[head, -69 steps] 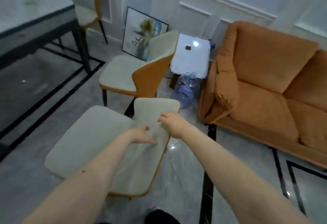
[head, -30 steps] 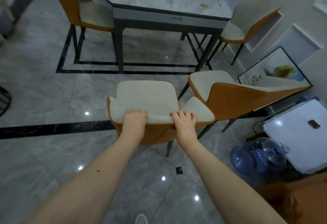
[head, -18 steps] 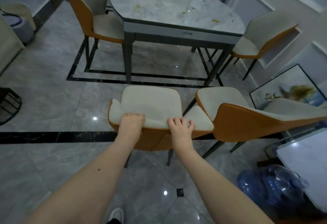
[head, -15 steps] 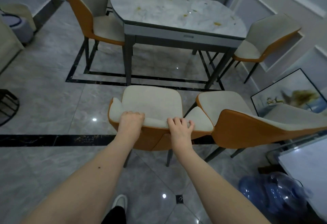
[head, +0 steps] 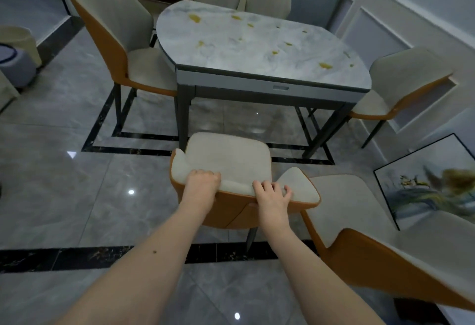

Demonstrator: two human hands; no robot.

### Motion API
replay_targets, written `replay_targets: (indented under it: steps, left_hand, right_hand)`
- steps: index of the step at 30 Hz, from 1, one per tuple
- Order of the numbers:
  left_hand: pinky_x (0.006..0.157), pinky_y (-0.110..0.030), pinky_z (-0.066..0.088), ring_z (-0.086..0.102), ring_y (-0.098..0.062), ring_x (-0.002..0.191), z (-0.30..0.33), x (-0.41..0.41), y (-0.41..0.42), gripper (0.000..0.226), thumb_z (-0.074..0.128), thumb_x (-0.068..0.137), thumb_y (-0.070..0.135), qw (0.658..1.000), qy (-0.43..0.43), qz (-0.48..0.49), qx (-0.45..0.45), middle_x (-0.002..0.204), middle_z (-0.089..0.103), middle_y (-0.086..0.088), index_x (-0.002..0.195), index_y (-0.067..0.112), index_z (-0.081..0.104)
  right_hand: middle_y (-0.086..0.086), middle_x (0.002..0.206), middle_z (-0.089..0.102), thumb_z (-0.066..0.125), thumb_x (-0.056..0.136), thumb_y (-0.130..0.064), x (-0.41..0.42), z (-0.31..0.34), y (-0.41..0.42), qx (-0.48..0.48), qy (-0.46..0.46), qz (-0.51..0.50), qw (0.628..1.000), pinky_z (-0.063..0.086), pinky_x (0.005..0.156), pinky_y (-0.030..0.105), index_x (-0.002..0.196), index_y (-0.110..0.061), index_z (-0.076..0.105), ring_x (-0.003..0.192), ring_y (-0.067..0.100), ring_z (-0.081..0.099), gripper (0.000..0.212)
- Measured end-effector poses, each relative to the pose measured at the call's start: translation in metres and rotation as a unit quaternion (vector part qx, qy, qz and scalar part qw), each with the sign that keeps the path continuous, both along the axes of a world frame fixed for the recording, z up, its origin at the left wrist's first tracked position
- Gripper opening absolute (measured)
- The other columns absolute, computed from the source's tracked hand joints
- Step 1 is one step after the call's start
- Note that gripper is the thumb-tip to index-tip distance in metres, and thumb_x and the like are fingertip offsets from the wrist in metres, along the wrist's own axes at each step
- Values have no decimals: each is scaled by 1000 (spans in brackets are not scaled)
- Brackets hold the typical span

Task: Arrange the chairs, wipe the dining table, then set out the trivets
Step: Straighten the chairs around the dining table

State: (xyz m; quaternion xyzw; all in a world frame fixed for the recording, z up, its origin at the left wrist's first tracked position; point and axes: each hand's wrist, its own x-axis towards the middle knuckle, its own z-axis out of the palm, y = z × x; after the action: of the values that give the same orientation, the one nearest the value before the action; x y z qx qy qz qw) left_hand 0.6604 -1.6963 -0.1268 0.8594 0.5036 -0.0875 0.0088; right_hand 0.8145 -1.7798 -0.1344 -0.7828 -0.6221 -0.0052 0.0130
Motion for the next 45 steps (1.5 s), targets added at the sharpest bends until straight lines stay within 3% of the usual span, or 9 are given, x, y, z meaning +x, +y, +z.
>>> replay_targets:
  steps: [4,13,18,20,24,29,32,38,45]
  left_hand:
    - [85,-31,40,60,-24,99,-2,26,57,33,67,81,26,1000,-9,9,14,106,64,-3,110,16,55]
    - [87,-32,39,58,-23,102,4,80,181,34,64,83,29,998,3,60,19,109,62,-2,113,19,52]
    - [86,-32,39,58,-23,101,2,97,230,42,70,76,35,997,13,81,12,107,63,-2,110,19,51]
    - [89,-32,38,57,-23,103,3,102,243,45,72,74,36,996,15,91,15,108,63,-2,111,19,51]
    - [105,-36,31,51,-26,114,6,115,242,52,72,75,24,987,12,154,41,117,58,-6,119,15,46]
    - [116,-51,14,24,-35,139,13,137,195,75,69,77,14,981,-6,184,56,145,33,-17,140,10,28]
    - [117,-47,19,13,-34,144,17,140,166,90,71,79,13,984,-43,167,41,154,17,-18,148,10,14]
    - [113,-45,26,26,-29,137,45,131,91,67,67,78,11,992,-66,108,-24,145,31,-12,137,12,33]
    - [101,-40,37,39,-27,122,60,147,-17,48,61,81,11,995,-88,-8,-37,130,44,-10,126,13,43]
  right_hand:
    - [1,115,48,61,88,-18,30,4,63,-29,10,10,999,19,106,52,122,-23,42,115,27,41,40]
    - [2,118,48,59,80,-1,84,8,196,-19,9,41,999,19,107,52,126,-23,39,116,28,40,54]
    - [2,119,46,72,75,-10,101,5,246,-24,18,55,998,18,107,55,126,-25,35,118,28,39,65]
    - [2,121,46,76,73,-12,104,3,261,-21,16,59,998,18,107,56,128,-25,34,120,29,38,71]
    - [5,125,48,68,84,-16,108,2,278,-19,21,60,998,18,109,57,133,-23,34,122,29,39,60]
    - [4,138,43,65,87,-22,113,13,261,-39,54,102,993,11,116,51,141,-20,32,133,26,33,63]
    - [4,152,30,65,87,-20,121,26,242,-51,73,120,989,8,119,44,148,-18,24,144,23,20,74]
    - [7,141,40,63,89,-24,121,52,146,-73,99,44,991,31,109,39,143,-15,34,131,25,37,62]
    - [10,137,42,60,91,-25,128,67,1,-113,94,-33,989,34,104,40,136,-12,41,127,29,40,51]
